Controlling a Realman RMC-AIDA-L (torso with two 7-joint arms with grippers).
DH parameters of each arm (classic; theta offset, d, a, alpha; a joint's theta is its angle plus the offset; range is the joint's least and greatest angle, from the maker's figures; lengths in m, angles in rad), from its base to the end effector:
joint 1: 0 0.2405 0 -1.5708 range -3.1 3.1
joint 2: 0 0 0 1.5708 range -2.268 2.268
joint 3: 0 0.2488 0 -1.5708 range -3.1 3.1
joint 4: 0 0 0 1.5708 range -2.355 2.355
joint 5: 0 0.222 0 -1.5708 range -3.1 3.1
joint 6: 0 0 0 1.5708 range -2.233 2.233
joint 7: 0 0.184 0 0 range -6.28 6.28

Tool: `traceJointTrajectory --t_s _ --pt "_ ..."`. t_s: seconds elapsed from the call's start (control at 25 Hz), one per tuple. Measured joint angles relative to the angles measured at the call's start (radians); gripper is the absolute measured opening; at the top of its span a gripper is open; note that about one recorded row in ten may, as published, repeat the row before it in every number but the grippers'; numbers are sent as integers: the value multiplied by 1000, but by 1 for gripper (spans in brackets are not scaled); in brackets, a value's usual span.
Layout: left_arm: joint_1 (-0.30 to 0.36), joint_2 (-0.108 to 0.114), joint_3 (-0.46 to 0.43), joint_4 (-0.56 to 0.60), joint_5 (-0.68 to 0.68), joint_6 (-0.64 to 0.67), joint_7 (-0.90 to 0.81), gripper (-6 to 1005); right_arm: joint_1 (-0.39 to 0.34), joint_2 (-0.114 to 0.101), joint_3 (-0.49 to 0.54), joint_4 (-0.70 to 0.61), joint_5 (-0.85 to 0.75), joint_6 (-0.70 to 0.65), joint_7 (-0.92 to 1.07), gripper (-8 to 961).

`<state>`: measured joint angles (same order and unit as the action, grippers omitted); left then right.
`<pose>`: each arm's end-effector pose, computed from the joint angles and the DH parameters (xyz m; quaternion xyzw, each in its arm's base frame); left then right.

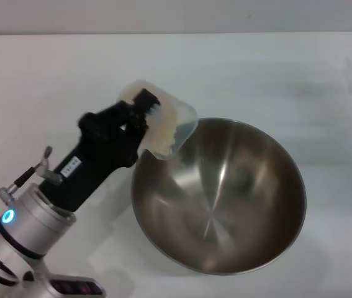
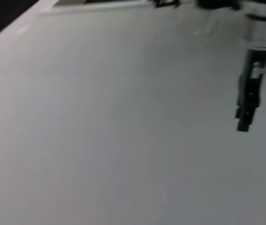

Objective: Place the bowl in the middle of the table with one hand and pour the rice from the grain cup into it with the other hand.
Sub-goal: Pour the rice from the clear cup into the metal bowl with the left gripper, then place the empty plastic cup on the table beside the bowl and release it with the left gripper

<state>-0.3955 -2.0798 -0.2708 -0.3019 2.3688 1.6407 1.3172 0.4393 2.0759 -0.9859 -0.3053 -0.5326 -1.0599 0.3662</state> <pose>-0.1971 0.2705 -0.0870 -0.6196 0.4949 -0.1339 0.5944 0.3255 0.4105 0.0458 -0.6880 0.1943 0.3034 0.6300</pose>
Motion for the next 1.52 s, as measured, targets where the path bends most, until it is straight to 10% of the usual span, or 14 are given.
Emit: traceJointTrajectory --t_s 1.52 --pt "-70 1 0 107 204 -82 627 88 33 4 12 45 0 -5 -114 479"
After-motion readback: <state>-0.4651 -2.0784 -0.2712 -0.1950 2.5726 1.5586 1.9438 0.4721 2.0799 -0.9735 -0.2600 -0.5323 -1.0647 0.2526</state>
